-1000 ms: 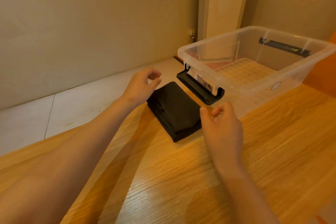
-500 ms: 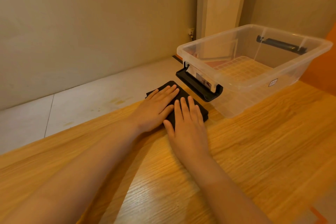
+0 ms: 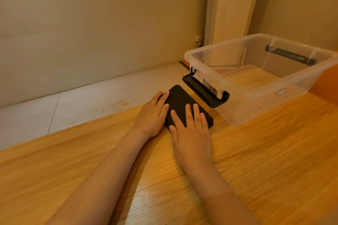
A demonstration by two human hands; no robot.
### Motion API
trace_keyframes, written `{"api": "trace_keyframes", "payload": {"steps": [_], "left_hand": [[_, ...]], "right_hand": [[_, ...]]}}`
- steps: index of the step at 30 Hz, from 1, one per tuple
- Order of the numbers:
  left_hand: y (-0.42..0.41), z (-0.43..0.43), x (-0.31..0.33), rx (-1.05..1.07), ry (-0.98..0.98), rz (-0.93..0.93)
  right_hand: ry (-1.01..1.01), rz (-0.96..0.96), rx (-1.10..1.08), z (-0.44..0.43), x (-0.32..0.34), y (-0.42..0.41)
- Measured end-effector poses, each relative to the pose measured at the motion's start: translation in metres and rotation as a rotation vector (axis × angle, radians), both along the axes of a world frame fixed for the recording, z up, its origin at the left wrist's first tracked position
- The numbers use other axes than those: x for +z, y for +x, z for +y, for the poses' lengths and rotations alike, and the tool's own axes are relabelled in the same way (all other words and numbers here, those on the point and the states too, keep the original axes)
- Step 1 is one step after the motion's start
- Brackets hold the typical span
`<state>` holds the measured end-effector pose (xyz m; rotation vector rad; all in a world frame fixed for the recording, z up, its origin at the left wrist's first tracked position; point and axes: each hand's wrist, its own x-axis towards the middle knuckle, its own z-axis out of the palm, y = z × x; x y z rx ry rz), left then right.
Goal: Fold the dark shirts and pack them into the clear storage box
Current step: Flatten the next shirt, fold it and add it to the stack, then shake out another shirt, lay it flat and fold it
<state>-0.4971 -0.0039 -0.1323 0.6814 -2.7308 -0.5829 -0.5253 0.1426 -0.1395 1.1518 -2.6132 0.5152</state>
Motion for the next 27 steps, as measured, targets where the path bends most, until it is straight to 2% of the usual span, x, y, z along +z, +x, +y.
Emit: {"api": "trace_keyframes", "payload": {"steps": [2, 7, 10, 18, 22, 27], "left_hand": [[-0.008, 0.001, 0.003, -0.02, 0.007, -0.017], [-0.032, 0.003, 0.005, -0.085, -0.016, -0.032], [-0.04, 0.004, 0.005, -0.107, -0.026, -0.024], [-0.027, 0.007, -0.001, -0.097, -0.104, 0.039], [-0.005, 0.009, 0.001, -0.078, -0.172, -0.027], [0.04, 0.012, 0.011, 0.055, -0.21, -0.09]], "right_hand": [[0.049, -0.011, 0.004, 0.0, -0.002, -0.004], [0.018, -0.021, -0.117, 0.003, -0.002, -0.019], [0.053, -0.072, -0.087, 0.006, -0.003, -0.025], [-0.071, 0.007, -0.108, 0.006, -0.003, -0.018], [-0.029, -0.007, -0.03, 0.007, 0.006, -0.003], [-0.045, -0.021, 0.135, 0.007, 0.007, 0.016]]}}
